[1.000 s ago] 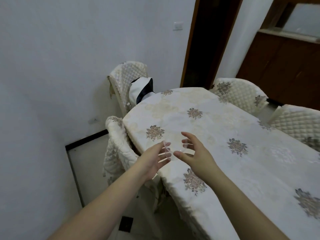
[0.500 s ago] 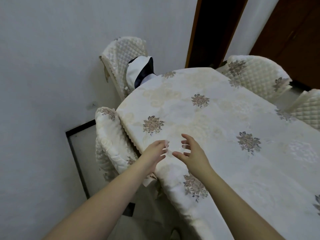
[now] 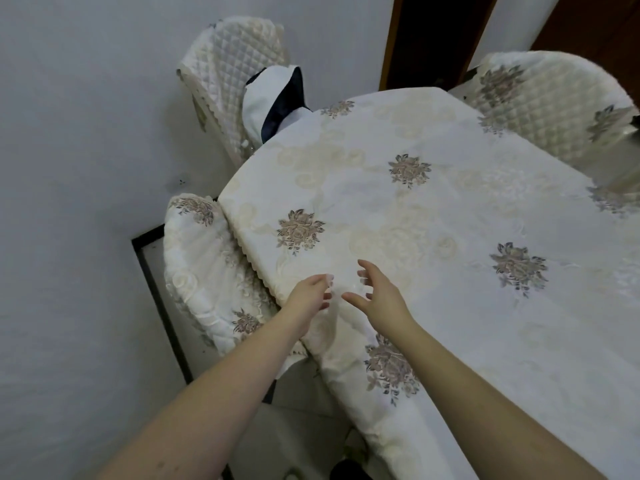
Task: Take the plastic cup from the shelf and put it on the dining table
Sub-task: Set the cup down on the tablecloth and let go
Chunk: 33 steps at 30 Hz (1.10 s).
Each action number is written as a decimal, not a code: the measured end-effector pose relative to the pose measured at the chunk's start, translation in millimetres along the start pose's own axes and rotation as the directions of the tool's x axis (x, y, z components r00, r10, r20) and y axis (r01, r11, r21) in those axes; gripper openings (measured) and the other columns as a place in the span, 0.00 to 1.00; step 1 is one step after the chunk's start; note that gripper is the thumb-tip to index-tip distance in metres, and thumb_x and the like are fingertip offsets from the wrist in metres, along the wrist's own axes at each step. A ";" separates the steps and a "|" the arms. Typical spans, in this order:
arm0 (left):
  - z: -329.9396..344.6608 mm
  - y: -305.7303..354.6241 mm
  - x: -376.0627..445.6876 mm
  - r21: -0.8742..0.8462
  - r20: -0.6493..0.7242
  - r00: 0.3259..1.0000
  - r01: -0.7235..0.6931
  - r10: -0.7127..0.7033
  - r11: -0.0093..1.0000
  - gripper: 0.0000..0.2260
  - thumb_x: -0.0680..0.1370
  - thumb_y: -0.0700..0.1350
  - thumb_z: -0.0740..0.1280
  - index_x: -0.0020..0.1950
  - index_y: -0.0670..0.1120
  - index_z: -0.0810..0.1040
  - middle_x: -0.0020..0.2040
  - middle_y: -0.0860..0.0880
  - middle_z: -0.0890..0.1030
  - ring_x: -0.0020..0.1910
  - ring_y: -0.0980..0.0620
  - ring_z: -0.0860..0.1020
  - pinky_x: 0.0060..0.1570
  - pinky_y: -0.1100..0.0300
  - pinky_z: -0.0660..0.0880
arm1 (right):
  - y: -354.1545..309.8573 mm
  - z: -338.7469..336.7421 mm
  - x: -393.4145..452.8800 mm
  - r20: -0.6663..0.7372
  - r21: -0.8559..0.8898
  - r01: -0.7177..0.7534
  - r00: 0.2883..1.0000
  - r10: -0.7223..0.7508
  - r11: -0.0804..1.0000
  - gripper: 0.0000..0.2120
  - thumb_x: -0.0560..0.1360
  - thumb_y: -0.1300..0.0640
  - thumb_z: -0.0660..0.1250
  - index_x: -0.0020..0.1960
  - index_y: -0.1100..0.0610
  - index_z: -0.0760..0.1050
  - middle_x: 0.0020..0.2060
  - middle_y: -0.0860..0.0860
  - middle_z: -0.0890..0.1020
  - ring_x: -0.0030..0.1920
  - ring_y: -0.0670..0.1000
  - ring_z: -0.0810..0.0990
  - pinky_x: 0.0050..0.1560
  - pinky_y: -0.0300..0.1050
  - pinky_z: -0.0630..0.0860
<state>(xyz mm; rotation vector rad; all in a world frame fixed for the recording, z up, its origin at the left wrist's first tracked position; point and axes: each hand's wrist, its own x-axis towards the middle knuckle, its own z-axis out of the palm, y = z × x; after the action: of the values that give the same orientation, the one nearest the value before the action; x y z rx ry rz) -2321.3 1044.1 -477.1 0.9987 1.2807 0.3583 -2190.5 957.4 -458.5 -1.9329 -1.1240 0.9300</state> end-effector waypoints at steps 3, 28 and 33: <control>0.3 -1.6 4.1 0.021 -0.002 1.000 -0.006 0.006 1.000 0.09 0.81 0.46 0.64 0.58 0.45 0.78 0.49 0.49 0.80 0.47 0.49 0.79 0.46 0.56 0.76 | 5.5 1.3 5.8 0.006 -0.020 0.007 1.000 -0.007 1.000 0.35 0.73 0.51 0.73 0.74 0.53 0.62 0.67 0.54 0.74 0.64 0.52 0.73 0.63 0.53 0.72; -13.3 21.5 17.6 -0.118 0.003 1.000 -0.014 0.015 0.993 0.19 0.85 0.55 0.49 0.53 0.52 0.78 0.51 0.55 0.80 0.49 0.56 0.78 0.60 0.52 0.72 | -12.3 20.1 50.3 0.072 0.092 -0.139 0.989 0.132 0.986 0.27 0.82 0.49 0.54 0.78 0.53 0.52 0.73 0.54 0.69 0.68 0.54 0.71 0.58 0.43 0.64; -12.7 20.2 21.9 -0.139 0.006 1.000 0.010 -0.010 0.990 0.17 0.84 0.56 0.50 0.57 0.52 0.77 0.58 0.55 0.77 0.55 0.57 0.76 0.60 0.56 0.68 | -11.6 22.8 55.8 0.090 0.099 -0.169 0.983 0.160 0.981 0.25 0.82 0.50 0.52 0.77 0.54 0.57 0.75 0.54 0.66 0.72 0.53 0.67 0.59 0.41 0.62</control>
<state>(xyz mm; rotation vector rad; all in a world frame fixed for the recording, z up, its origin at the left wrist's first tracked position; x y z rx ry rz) -2320.3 1076.3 -474.6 0.8745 1.2381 0.4308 -2194.0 1016.9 -472.9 -1.9378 -0.9501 1.1441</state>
